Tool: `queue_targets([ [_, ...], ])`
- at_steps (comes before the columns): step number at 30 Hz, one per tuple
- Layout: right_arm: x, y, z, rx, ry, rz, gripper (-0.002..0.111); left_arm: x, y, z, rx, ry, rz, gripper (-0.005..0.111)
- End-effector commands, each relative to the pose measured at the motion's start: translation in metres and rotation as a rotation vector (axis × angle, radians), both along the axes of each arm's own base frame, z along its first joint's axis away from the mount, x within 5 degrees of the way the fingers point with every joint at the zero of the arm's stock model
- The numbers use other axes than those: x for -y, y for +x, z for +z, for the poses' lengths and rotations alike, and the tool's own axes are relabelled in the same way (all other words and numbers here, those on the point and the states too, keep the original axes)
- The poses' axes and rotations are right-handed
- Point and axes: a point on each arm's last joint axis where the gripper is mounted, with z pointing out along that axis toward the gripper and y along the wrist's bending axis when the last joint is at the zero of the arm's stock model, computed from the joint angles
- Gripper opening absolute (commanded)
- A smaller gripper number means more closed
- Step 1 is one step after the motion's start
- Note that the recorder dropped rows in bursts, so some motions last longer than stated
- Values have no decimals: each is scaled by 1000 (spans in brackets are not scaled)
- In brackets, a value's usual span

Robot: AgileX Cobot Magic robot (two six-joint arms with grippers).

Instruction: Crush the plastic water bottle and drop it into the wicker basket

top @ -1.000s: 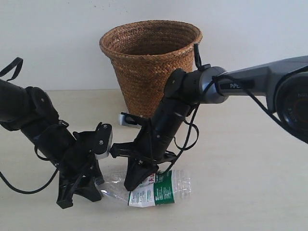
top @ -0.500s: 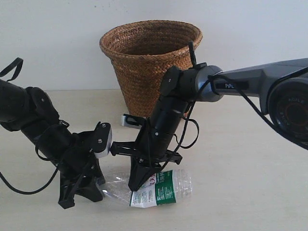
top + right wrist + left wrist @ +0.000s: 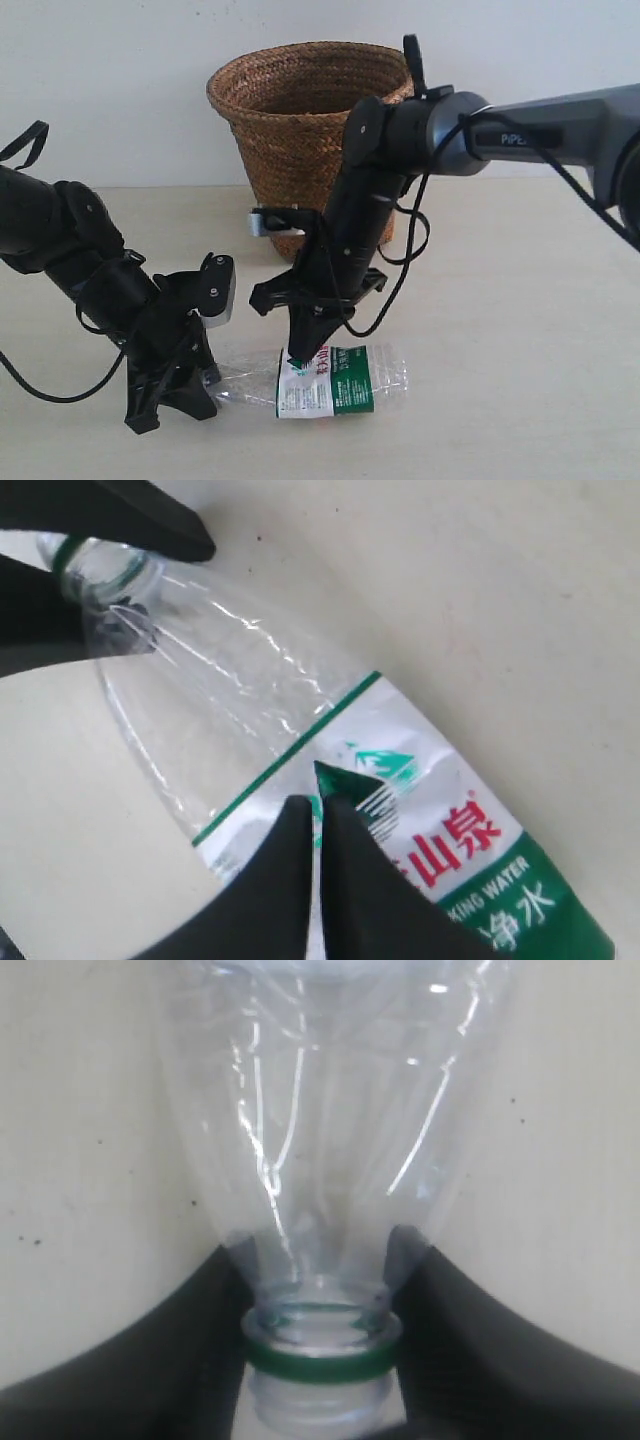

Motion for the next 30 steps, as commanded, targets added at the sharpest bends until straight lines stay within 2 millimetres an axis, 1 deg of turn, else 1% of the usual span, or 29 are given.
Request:
queue_targets([
  [1,4,-2,25,69,20,26,0,2,-2,-7,-23,13,-3,5],
  [2,5,-3,29,77,23,26,0,2,-2,-7,-26,12,-4,5],
  [4,6,-5,29,73,21,28,0,2,-2,-7,-28,12,-5,5],
  [8,14,-9,15,61,-45,61,0,2,-2,-7,-28,12,-5,5],
  [12,26,-15,-2,49,-144,99,0,2,-2,-7,-28,12,-5,5],
  [13,27,-15,-6,68,-155,98,0,2,-2,-7,-28,12,-5,5],
  [16,28,-12,-25,102,-169,80,0,2,-2,-7,-28,12,-5,5],
  [20,28,-11,-50,73,-191,77,0,2,-2,-7,-26,12,-4,5],
  [22,28,-11,-58,58,-200,78,0,2,-2,-7,-26,12,-4,5],
  [26,29,-12,-84,3,-228,79,0,2,-2,-7,-26,12,-4,5],
  [30,28,-14,-95,-35,-237,53,0,2,-2,-7,-28,12,-5,5],
])
